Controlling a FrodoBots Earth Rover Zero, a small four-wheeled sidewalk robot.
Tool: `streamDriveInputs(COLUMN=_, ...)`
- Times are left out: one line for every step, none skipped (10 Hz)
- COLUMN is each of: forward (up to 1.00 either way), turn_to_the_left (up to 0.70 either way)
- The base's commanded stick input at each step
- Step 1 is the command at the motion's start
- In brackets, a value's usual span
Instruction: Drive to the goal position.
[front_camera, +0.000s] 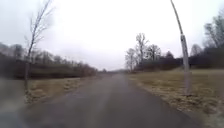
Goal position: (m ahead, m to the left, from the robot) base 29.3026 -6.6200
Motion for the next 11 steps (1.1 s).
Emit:
streamDriveInputs(forward=0.7, turn_to_the_left=0.0)
streamDriveInputs(forward=0.7, turn_to_the_left=0.0)
streamDriveInputs(forward=0.7, turn_to_the_left=0.0)
streamDriveInputs(forward=0.7, turn_to_the_left=0.0)
streamDriveInputs(forward=0.7, turn_to_the_left=0.0)
streamDriveInputs(forward=0.7, turn_to_the_left=0.0)
streamDriveInputs(forward=0.7, turn_to_the_left=0.0)
streamDriveInputs(forward=0.7, turn_to_the_left=0.0)
streamDriveInputs(forward=0.7, turn_to_the_left=0.0)
streamDriveInputs(forward=0.7, turn_to_the_left=0.0)
streamDriveInputs(forward=0.7, turn_to_the_left=0.0)
